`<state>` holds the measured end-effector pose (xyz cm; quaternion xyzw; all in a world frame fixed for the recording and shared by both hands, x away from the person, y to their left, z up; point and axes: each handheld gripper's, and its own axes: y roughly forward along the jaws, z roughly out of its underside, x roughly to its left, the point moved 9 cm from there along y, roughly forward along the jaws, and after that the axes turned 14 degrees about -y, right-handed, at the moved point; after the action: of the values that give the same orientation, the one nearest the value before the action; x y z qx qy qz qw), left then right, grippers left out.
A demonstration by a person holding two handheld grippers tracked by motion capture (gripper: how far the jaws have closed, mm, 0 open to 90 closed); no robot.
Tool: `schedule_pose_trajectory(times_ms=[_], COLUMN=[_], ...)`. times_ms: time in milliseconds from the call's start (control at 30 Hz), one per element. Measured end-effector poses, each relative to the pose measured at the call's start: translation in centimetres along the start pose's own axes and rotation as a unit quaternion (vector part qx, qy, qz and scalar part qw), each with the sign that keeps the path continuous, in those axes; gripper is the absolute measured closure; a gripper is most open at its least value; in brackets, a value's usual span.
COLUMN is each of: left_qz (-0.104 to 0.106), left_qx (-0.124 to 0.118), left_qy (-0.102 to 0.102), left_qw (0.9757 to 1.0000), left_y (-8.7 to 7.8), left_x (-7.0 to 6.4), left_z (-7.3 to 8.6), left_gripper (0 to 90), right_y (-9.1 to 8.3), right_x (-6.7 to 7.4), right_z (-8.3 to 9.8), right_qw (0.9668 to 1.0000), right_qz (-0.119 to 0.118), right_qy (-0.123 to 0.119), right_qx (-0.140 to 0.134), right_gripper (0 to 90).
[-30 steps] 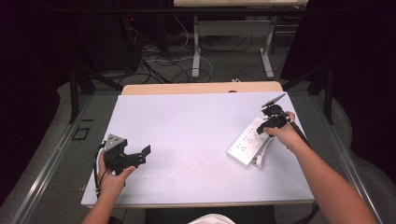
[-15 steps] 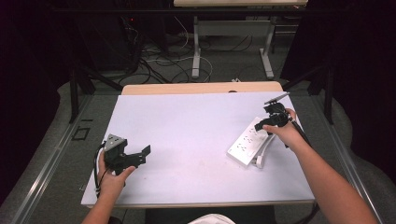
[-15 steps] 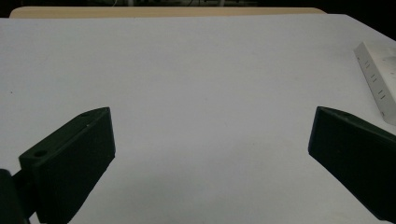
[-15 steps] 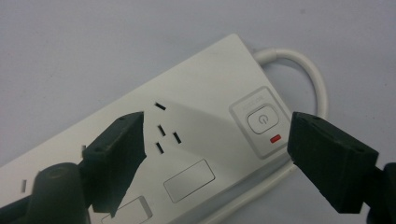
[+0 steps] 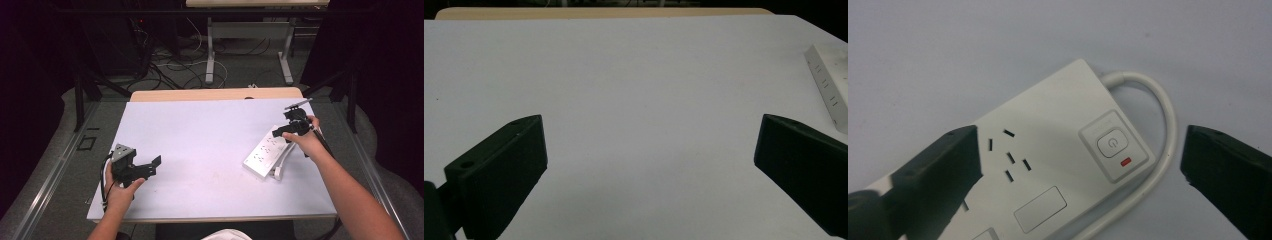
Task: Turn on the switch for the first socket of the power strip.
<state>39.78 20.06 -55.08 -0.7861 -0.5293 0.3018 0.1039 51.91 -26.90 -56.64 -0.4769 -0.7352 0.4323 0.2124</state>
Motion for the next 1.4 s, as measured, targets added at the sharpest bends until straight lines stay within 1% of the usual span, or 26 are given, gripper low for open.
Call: schedule_pose_trajectory(times_ms=[67,100,167,233,333,433,500,533,733,867,1067,1267,1400], left_qz=[0.000,-0.001,0.000,-0.001,0.000,0.000,0.000,0.000,0.000,0.000,-0.001,-0.002,-0.002], left_qx=[0.000,-0.004,-0.001,0.001,0.002,0.001,0.001,0.001,0.000,-0.001,0.001,0.001,0.000], left_qy=[-0.001,-0.002,0.000,0.001,0.001,0.001,0.001,0.000,-0.001,0.002,0.002,0.001,0.000], left_qw=[1.0000,1.0000,1.0000,1.0000,1.0000,1.0000,1.0000,1.0000,1.0000,1.0000,1.0000,1.0000,1.0000], left_y=[0.0,0.1,0.1,0.1,0.1,0.1,0.1,0.1,-0.1,0.0,0.1,0.0,0.0], left_x=[0.0,0.0,0.0,0.0,0.0,0.0,-0.1,-0.1,0.0,0.0,0.0,0.0,0.0], left_z=[0.0,-0.1,0.0,0.0,0.0,0.0,0.0,0.0,0.0,0.0,0.0,0.1,0.0], left_gripper=[0.4,0.3,0.3,0.4,0.4,0.3,0.4,0.4,0.3,0.4,0.4,0.4,0.3], right_y=[-0.2,-0.3,-0.4,-0.5,-0.6,-0.8,-0.9,-1.0,-1.5,-1.7,-2.3,-3.1,-3.7], right_x=[0.0,-0.2,-0.4,-0.5,-0.7,-0.7,-0.6,-0.5,-0.1,-0.1,-0.1,0.3,0.5], right_z=[-0.2,-0.3,-0.4,-0.6,-0.6,-0.8,-0.9,-1.0,-1.6,-1.9,-2.2,-2.5,-2.8], right_qw=[1.0000,0.9999,0.9997,0.9995,0.9992,0.9986,0.9985,0.9981,0.9966,0.9956,0.9939,0.9925,0.9911], right_qz=[0.004,0.010,0.022,0.027,0.032,0.042,0.040,0.042,0.047,0.048,0.054,0.048,0.044], right_qy=[0.002,0.000,0.001,0.004,-0.002,-0.002,-0.004,0.001,-0.001,-0.003,-0.006,-0.003,-0.006], right_qx=[-0.005,-0.011,-0.014,-0.018,-0.022,-0.033,-0.038,-0.045,-0.068,-0.080,-0.096,-0.113,-0.125], right_gripper=[0.0,0.0,0.0,0.0,0.0,0.0,0.0,0.0,0.0,0.0,0.0,0.0,0.0])
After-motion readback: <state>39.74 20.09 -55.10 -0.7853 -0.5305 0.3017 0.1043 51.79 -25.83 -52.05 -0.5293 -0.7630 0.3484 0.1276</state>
